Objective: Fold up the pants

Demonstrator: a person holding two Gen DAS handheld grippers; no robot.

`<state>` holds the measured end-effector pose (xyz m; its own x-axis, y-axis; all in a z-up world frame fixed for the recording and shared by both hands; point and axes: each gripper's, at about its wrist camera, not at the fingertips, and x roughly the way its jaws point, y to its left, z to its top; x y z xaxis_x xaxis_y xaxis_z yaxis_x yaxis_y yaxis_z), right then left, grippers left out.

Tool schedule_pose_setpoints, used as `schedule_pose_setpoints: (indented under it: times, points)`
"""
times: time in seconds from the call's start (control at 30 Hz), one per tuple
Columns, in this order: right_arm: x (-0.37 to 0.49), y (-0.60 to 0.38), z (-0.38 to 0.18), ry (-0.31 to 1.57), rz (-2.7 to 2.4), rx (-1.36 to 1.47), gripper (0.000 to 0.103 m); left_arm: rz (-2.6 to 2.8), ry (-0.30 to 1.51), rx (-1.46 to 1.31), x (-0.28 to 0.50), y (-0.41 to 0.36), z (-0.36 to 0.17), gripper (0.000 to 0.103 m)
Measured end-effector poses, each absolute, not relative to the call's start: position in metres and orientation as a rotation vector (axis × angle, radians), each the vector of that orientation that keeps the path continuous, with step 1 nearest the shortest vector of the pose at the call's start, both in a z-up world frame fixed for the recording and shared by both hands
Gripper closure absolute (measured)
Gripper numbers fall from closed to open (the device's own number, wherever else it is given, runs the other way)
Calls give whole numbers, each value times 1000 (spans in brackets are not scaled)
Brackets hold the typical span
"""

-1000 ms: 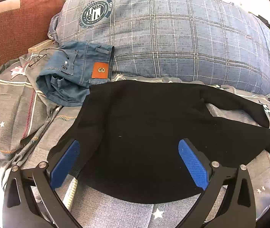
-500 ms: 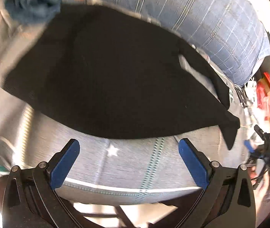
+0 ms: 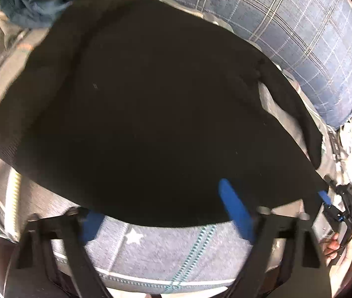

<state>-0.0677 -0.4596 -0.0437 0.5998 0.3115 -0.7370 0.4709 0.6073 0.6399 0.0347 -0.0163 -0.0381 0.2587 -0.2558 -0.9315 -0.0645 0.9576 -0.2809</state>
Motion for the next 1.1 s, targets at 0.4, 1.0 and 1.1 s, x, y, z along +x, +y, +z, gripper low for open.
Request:
schedule_pose_setpoints:
  times: [0.4, 1.0, 1.1]
  points:
    - [-138, -431, 10, 771, 63, 688, 99, -170, 1365, -344, 0, 45, -27, 89]
    - [-101, -475, 20, 759, -30, 704, 53, -99, 1169, -291, 71, 127, 35, 25]
    - [-44, -479, 1, 803, -20, 743, 53, -39, 1217, -275, 120, 120, 21, 25]
